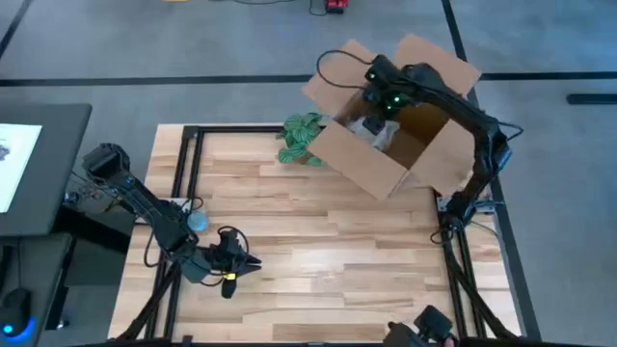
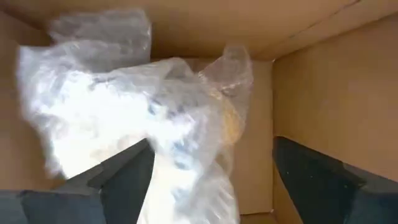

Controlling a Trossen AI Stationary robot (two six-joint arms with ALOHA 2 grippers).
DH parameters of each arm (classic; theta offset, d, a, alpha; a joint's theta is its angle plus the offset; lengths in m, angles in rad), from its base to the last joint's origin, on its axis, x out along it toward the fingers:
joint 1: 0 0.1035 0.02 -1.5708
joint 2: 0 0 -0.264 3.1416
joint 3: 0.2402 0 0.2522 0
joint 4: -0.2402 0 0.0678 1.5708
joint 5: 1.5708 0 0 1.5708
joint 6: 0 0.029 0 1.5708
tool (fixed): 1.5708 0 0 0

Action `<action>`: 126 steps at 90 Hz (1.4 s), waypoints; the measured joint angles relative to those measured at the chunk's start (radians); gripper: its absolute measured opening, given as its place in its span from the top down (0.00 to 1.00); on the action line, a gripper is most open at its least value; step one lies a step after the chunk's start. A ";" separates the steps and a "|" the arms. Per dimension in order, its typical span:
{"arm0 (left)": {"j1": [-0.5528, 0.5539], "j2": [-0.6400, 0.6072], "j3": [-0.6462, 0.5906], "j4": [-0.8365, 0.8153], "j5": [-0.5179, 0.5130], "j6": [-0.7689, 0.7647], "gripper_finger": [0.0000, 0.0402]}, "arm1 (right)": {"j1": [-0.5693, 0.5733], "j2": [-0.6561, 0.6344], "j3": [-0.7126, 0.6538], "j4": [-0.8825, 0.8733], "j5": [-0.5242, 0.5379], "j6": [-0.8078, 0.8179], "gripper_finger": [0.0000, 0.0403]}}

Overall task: Wrap mug
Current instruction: Put the wrapped blue mug into the cardboard box, then move the cardboard box to the center of the table

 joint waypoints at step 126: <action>0.005 0.000 0.000 0.001 -0.029 0.014 0.86 | 1.298 -0.014 -0.299 -0.229 1.019 0.361 0.21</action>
